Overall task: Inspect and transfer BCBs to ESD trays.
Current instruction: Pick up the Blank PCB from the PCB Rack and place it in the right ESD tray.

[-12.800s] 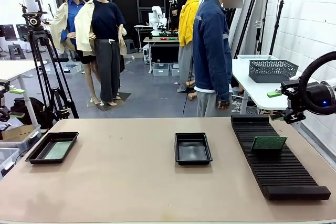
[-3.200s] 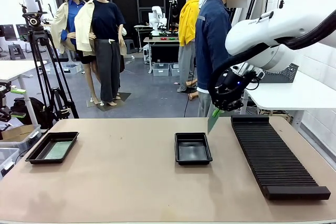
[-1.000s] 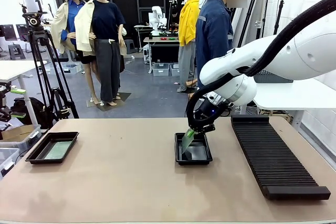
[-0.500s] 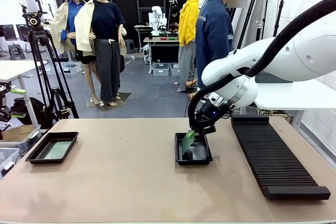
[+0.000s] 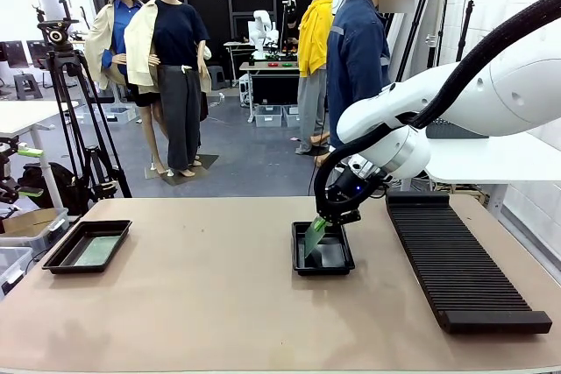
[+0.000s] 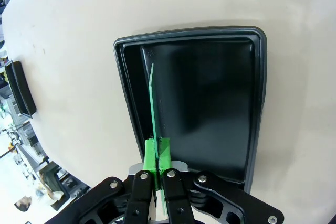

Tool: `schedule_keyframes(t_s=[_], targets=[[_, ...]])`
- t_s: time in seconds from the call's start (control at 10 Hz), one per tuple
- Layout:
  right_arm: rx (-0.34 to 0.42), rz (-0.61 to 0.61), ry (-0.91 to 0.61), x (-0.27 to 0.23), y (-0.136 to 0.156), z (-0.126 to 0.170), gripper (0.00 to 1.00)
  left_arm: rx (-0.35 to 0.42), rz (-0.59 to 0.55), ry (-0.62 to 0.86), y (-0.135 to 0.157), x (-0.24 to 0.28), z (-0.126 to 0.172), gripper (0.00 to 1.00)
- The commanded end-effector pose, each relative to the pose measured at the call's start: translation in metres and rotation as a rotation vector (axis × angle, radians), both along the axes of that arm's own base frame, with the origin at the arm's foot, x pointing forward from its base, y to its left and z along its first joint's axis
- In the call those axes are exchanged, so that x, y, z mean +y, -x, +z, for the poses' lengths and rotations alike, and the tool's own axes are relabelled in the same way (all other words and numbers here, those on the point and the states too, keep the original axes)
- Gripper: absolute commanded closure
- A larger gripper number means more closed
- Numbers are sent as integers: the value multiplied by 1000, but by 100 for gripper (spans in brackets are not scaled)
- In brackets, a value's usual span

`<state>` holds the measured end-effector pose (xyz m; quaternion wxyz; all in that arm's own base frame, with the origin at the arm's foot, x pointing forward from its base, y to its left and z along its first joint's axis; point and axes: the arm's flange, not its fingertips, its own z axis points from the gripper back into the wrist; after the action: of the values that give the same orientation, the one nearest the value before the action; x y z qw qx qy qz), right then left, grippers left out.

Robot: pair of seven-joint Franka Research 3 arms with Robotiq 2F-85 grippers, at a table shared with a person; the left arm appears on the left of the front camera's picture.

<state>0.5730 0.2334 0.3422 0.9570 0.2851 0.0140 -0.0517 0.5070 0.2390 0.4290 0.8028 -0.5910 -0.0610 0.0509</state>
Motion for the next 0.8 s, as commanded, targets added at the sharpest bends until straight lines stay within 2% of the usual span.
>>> schedule_keyframes(t_s=[0.0, 0.3, 0.4, 0.5, 0.7], targets=[[0, 0, 1, 0, 0, 0, 100, -3, -1, 1, 2, -1, 2, 0], [0, 0, 0, 0, 0, 0, 100, -3, -1, 1, 2, -1, 2, 0], [-9, -3, 4, -1, 0, -3, 94, -3, -1, 1, 2, -1, 2, 0], [-3, -6, 17, -2, -1, -6, 81, -3, -1, 1, 2, -1, 2, 0], [-11, -2, 64, -1, 0, -7, 44, -3, -1, 1, 2, -1, 2, 0]])
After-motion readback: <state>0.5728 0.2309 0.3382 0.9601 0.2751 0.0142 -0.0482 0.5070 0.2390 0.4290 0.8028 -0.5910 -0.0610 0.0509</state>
